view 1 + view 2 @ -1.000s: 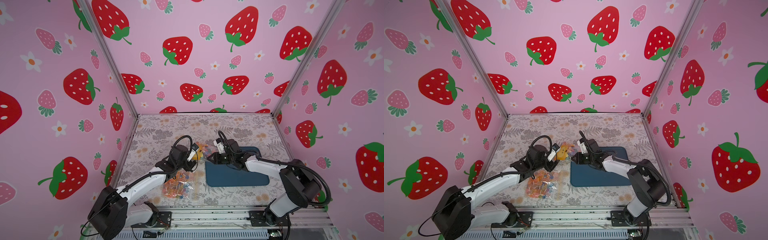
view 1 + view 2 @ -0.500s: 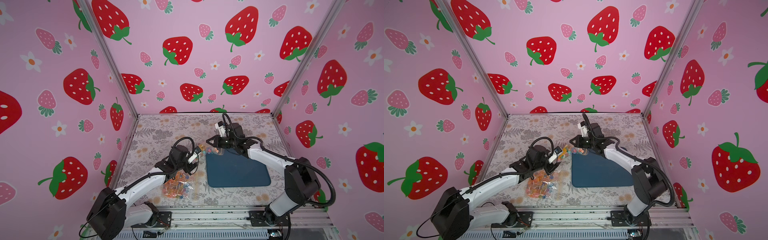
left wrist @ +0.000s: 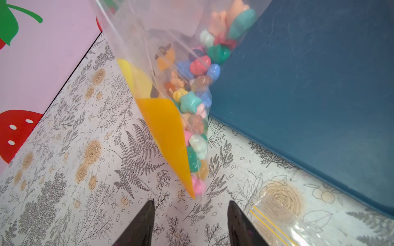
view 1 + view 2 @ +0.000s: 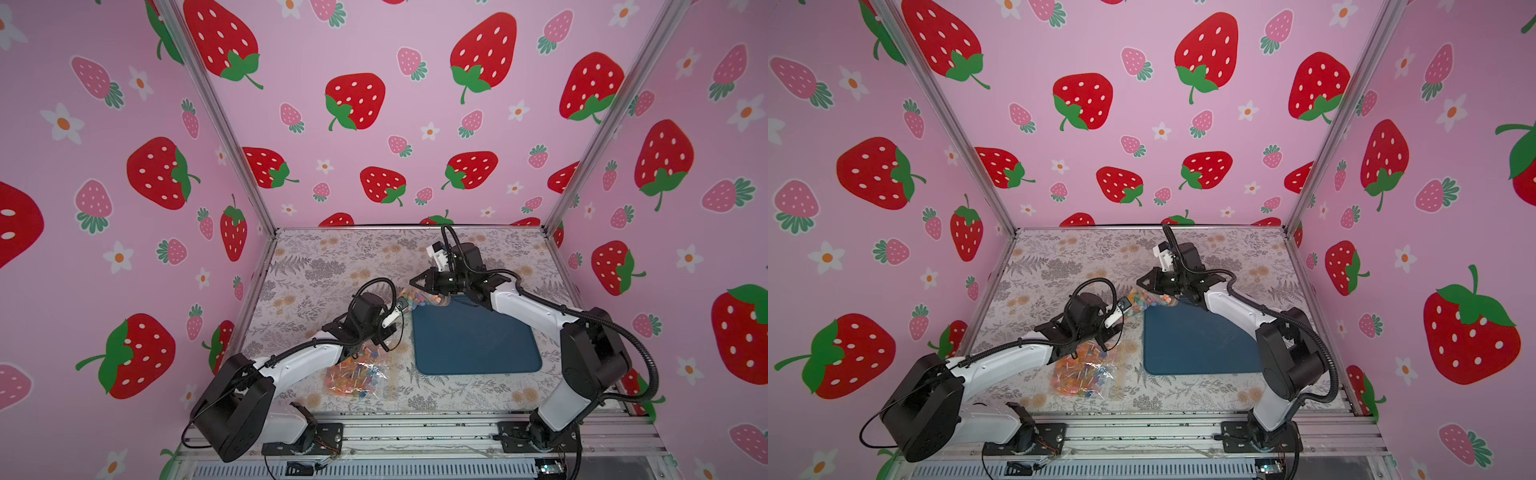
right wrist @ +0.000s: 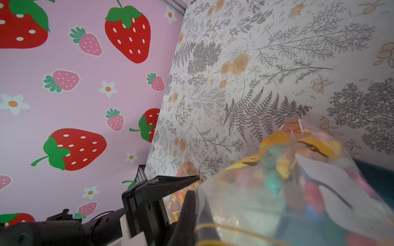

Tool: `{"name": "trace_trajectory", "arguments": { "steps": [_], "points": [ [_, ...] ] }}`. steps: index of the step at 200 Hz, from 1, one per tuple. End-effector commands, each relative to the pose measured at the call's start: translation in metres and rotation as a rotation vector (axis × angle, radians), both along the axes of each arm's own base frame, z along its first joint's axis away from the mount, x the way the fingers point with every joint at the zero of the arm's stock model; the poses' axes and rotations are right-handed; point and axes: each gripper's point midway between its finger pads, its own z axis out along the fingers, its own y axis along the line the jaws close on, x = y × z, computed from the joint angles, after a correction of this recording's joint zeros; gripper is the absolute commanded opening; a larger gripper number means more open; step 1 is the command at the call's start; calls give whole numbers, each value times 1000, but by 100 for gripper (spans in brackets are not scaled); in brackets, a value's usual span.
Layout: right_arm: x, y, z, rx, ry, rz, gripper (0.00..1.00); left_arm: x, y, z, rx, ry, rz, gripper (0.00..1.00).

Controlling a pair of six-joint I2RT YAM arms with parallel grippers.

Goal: Pour candies out of the ziploc bag
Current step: Pick up the ziploc bag from the center of the board.

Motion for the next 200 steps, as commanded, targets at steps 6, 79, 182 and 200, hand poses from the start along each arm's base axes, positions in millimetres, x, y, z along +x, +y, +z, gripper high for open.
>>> {"name": "trace_trajectory", "arguments": {
  "steps": [6,79,182,200],
  "points": [
    [6,4,28,55,-49,2,0,15,-13,17,-71,-57,17,57],
    [5,2,33,62,-55,3,0,37,-26,1,-76,-34,57,43],
    [9,-1,34,64,-53,-7,0,39,-26,-2,-53,1,69,0],
    [9,-1,34,64,-54,-6,0,37,-23,-1,-48,3,75,0]
  ]
}}
